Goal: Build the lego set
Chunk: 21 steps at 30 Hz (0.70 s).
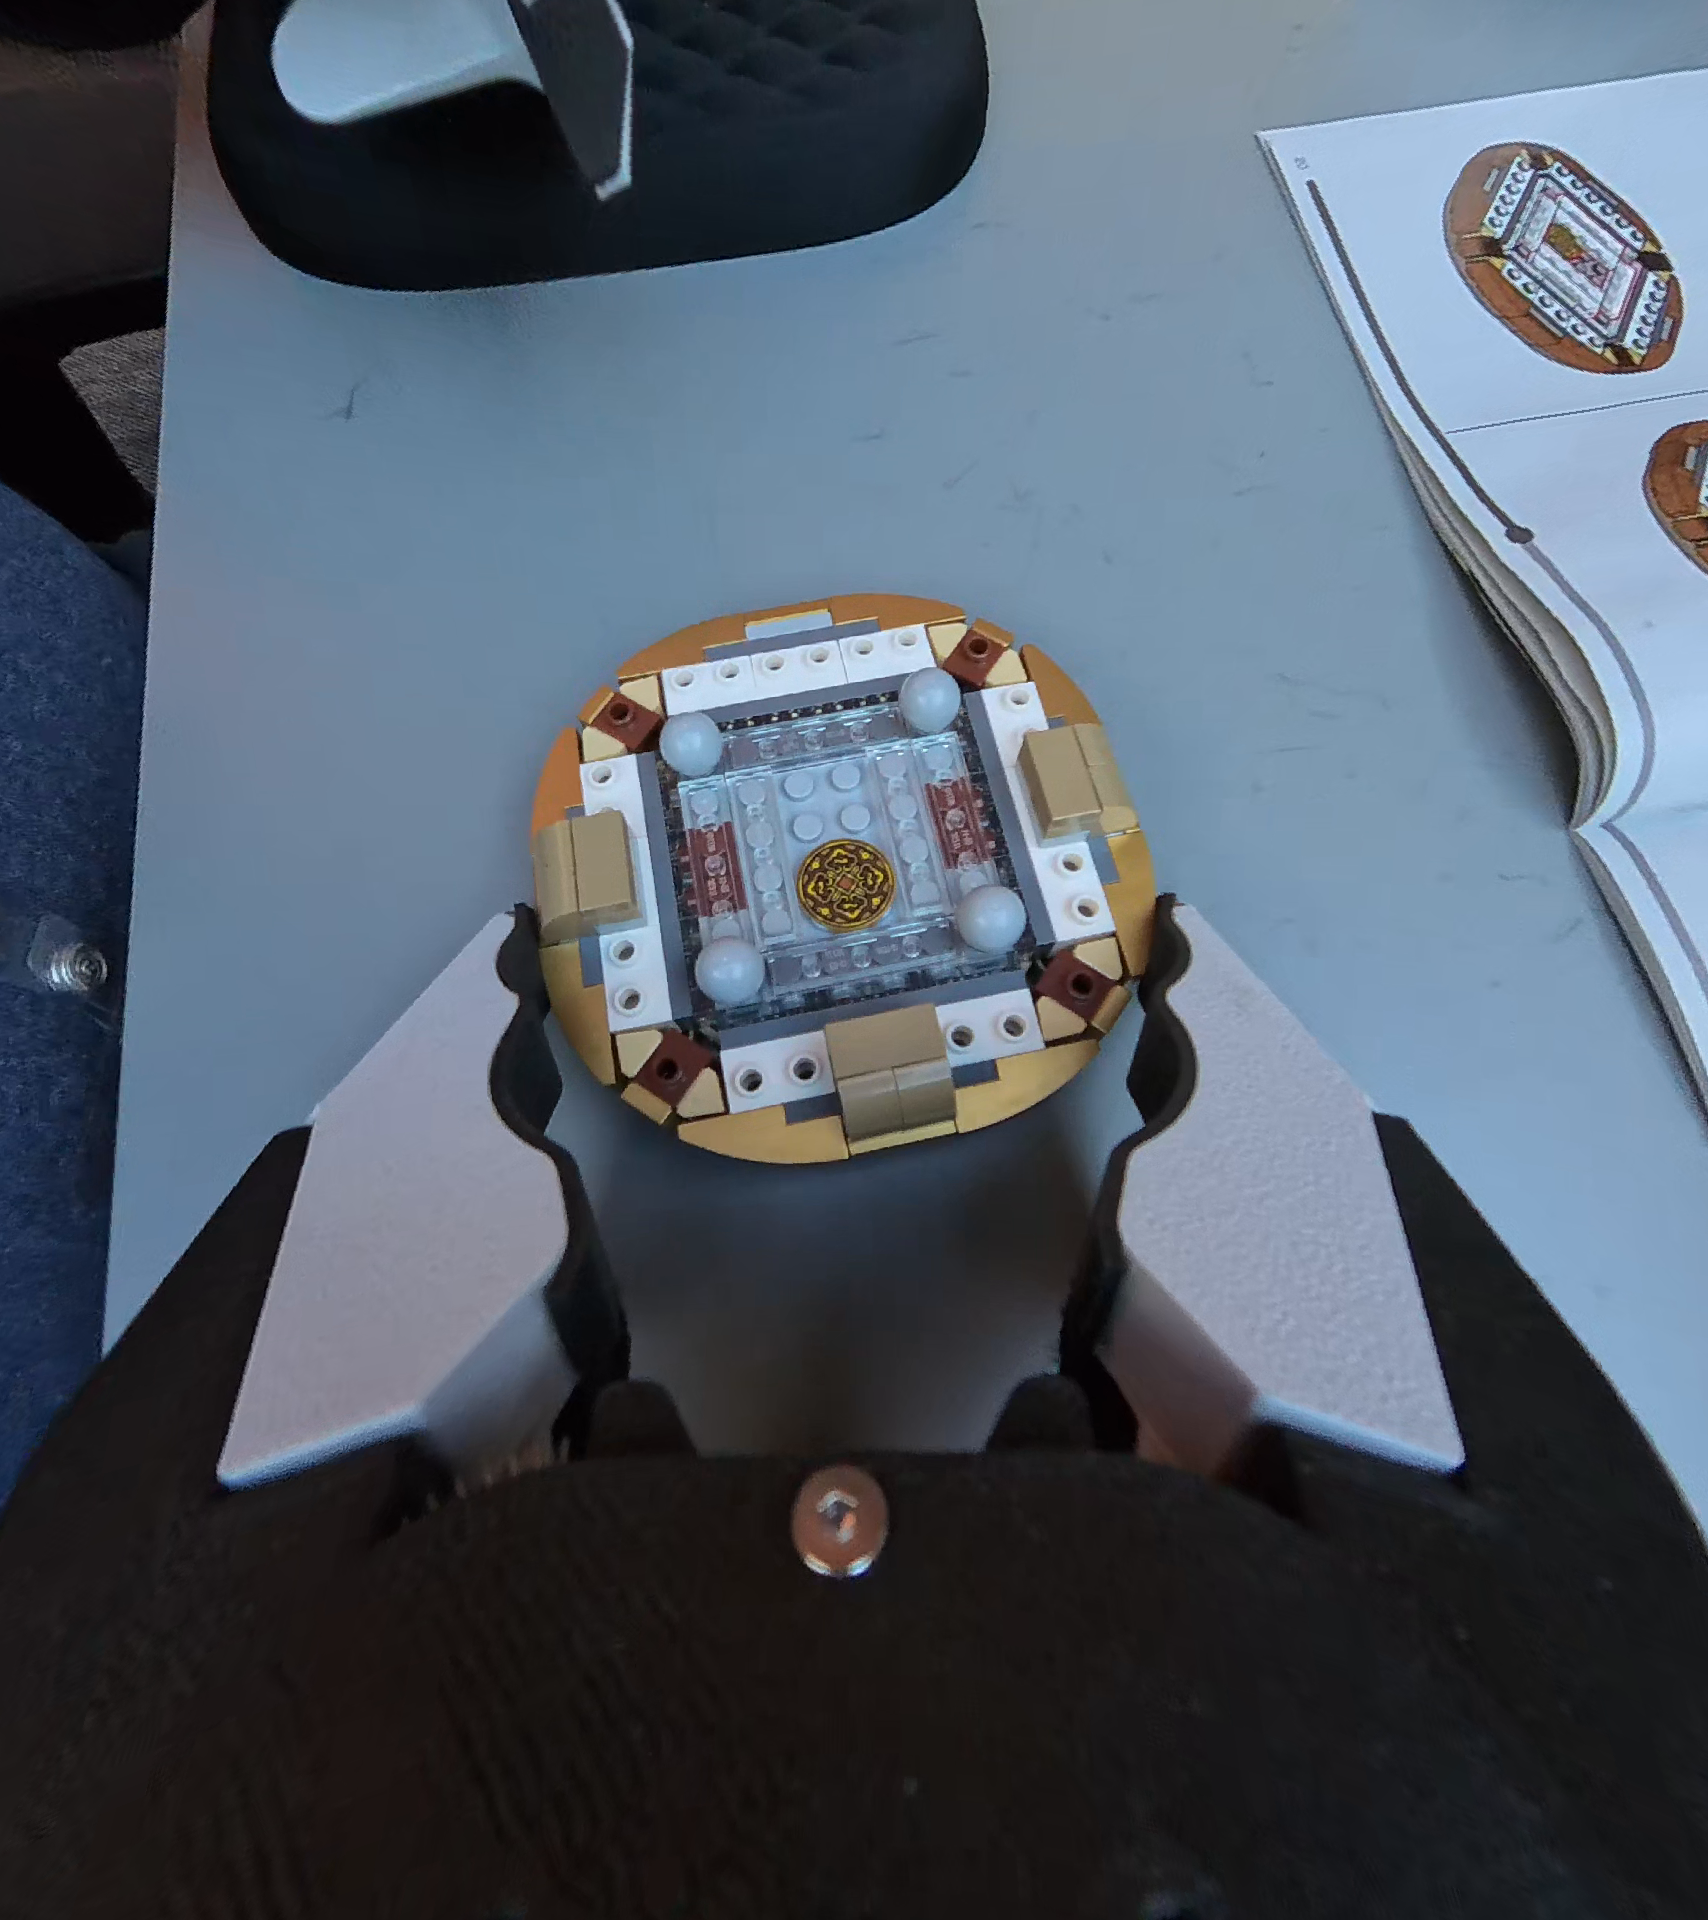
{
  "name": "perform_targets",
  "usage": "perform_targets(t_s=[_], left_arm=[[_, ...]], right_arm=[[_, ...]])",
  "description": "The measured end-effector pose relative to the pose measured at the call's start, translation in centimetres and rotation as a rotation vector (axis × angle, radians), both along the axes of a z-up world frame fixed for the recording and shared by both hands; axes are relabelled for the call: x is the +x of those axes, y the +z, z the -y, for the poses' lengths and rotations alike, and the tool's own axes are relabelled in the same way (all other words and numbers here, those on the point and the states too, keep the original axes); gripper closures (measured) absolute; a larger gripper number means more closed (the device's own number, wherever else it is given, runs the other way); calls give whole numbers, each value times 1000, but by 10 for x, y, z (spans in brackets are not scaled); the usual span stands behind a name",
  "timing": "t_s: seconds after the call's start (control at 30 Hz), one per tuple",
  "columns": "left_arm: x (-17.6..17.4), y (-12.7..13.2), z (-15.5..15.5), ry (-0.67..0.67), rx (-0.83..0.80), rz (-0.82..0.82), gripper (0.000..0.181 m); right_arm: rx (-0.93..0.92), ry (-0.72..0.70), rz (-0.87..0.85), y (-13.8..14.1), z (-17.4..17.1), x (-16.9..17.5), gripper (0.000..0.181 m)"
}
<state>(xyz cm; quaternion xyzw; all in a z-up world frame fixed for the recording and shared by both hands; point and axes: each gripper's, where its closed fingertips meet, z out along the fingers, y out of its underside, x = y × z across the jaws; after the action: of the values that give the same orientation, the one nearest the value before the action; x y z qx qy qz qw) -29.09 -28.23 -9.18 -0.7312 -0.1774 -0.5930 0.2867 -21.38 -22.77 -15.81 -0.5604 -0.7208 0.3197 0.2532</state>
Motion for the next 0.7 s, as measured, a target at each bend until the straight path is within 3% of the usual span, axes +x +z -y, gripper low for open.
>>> perform_targets(t_s=[0.27, 0.57, 0.7], left_arm=[[-33, 18, 13, 94, 77, 39, 161], [-73, 23, 30, 203, 146, -46, 158], [-77, 28, 33, 210, 174, -23, 158]], right_arm=[[19, 13, 36, 1, -5, 7, 71], [-64, -34, -174, 36, -1, 11, 82], [-41, -18, -237, 51, 2, 5, 118]])
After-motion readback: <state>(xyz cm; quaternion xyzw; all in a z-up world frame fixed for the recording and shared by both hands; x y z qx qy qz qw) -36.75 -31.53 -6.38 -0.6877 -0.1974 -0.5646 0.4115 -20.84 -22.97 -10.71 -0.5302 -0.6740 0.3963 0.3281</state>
